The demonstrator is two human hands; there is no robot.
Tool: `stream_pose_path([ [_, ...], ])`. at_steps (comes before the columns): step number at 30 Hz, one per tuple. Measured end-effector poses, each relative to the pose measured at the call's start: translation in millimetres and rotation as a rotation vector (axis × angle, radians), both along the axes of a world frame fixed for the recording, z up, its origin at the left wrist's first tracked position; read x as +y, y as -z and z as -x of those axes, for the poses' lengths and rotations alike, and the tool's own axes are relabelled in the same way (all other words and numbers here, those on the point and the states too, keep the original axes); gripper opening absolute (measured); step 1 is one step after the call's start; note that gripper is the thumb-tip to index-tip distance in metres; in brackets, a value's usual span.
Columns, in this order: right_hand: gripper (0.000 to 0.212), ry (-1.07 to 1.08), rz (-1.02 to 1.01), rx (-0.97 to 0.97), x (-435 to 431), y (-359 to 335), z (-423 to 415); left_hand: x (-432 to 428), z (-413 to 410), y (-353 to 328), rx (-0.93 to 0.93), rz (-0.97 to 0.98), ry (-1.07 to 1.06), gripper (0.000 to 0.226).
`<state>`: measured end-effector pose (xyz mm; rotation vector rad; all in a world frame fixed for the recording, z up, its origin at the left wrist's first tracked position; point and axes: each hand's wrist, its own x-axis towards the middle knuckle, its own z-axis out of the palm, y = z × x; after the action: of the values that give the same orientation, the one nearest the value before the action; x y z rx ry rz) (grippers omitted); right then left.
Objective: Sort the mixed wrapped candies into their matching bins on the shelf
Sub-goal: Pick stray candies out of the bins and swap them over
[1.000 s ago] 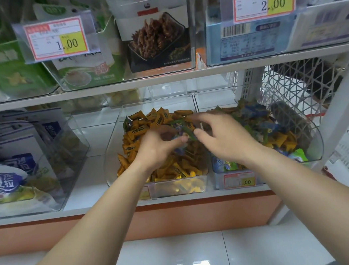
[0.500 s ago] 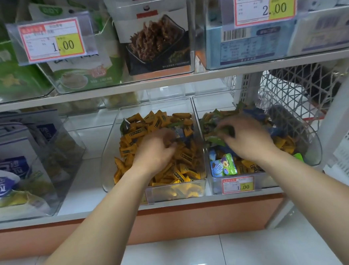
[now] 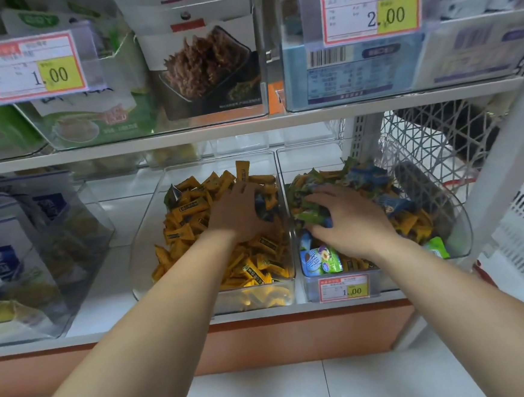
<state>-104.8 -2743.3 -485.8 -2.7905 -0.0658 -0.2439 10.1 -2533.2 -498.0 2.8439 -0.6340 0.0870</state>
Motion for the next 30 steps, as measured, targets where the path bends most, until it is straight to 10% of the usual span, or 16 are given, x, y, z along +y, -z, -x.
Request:
stream_pose_path([
  [5, 0.059, 0.002, 0.003, -0.003, 0.1, 0.1, -0.1, -3.0, -10.0, -3.1, -0.028, -0.035, -0.020, 0.083],
  [10, 0.060, 0.002, 0.003, 0.004, -0.6, -0.6, 0.3, 7.5, -4.4, -18.3, -0.093, 0.085, 0.010, 0.016],
  [20, 0.056, 0.016, 0.005, -0.120, 19.4, -28.5, 6.7, 45.0, 42.1, -46.0, 0.089, 0.650, -0.145, 0.029],
  [30, 0.042, -0.096, -0.868, 0.028, 62.1, -45.1, 25.1, 20.0, 107.5, -72.6, 0.210, 0.970, -0.066, 0.027],
])
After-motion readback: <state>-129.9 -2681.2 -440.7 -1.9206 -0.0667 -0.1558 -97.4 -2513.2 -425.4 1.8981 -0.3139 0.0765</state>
